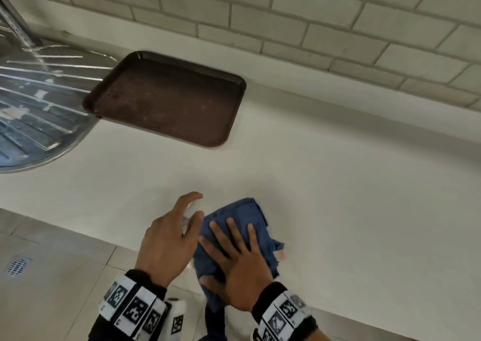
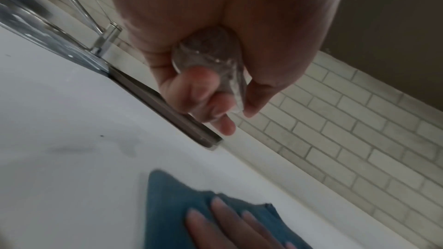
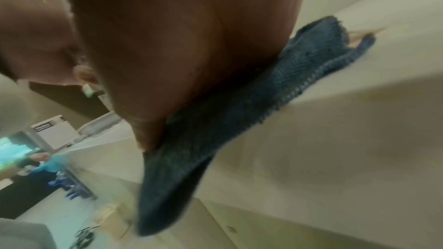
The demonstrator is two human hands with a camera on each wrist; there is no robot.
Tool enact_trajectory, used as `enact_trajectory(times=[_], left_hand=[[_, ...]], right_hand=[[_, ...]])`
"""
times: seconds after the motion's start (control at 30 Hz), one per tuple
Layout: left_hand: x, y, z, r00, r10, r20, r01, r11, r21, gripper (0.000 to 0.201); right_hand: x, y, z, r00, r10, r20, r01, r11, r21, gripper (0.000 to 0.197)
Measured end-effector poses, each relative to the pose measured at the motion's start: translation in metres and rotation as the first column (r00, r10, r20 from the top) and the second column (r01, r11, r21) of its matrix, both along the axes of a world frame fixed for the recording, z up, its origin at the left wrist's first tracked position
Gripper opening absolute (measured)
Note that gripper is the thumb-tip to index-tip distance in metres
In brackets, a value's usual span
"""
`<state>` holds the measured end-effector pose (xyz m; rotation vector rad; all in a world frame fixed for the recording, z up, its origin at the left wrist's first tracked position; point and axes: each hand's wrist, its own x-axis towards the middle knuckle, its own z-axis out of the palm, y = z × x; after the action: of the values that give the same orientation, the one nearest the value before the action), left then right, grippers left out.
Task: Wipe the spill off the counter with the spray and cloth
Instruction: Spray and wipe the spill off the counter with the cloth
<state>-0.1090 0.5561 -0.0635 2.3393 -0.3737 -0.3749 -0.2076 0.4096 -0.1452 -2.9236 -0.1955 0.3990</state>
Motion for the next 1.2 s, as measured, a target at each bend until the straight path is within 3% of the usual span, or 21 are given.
enact_trajectory(times=[0.07, 0.2, 0.4, 0.6, 0.73, 0.87, 1.03, 1.2], left_hand=[[-0.004, -0.012, 0.0, 1.0, -0.027, 0.011, 0.027, 1.0, -0.008, 0.035], [-0.012, -0.026, 0.0, 0.998, -0.056, -0.012, 0.056, 0.998, 0.016, 0.035], [-0.035, -0.079, 0.008, 0.982, -0.185, -0.027, 0.185, 0.983, 0.006, 0.032], [-0.081, -0.172, 0.021, 0.929, -0.37, 0.036, 0.371, 0.928, -0.037, 0.035], [-0.115, -0.236, 0.024, 0.886, -0.462, 0.047, 0.464, 0.884, -0.057, 0.041], [-0.134, -0.311, 0.025, 0.852, -0.521, 0.059, 0.523, 0.852, -0.035, 0.044], [-0.154, -0.401, 0.025, 0.838, -0.524, 0.155, 0.533, 0.845, -0.025, 0.042], [-0.154, -0.449, 0.025, 0.852, -0.497, 0.161, 0.498, 0.866, 0.036, 0.026]], right_hand=[[-0.026, -0.025, -0.001, 0.999, -0.045, -0.015, 0.044, 0.999, -0.005, 0.073], [-0.045, -0.103, 0.001, 0.953, -0.286, -0.097, 0.283, 0.958, -0.043, 0.072], [-0.113, -0.201, -0.005, 0.702, -0.707, -0.081, 0.699, 0.707, -0.107, 0.08], [-0.244, -0.202, -0.007, 0.579, -0.811, -0.082, 0.799, 0.585, -0.141, 0.071], [-0.298, -0.266, -0.003, 0.432, -0.895, -0.115, 0.885, 0.445, -0.136, 0.076], [-0.298, -0.353, 0.002, 0.393, -0.911, -0.121, 0.909, 0.405, -0.097, 0.088], [-0.252, -0.448, 0.007, 0.384, -0.907, -0.175, 0.918, 0.396, -0.039, 0.074], [-0.233, -0.469, 0.006, 0.423, -0.89, -0.168, 0.898, 0.437, -0.054, 0.078]])
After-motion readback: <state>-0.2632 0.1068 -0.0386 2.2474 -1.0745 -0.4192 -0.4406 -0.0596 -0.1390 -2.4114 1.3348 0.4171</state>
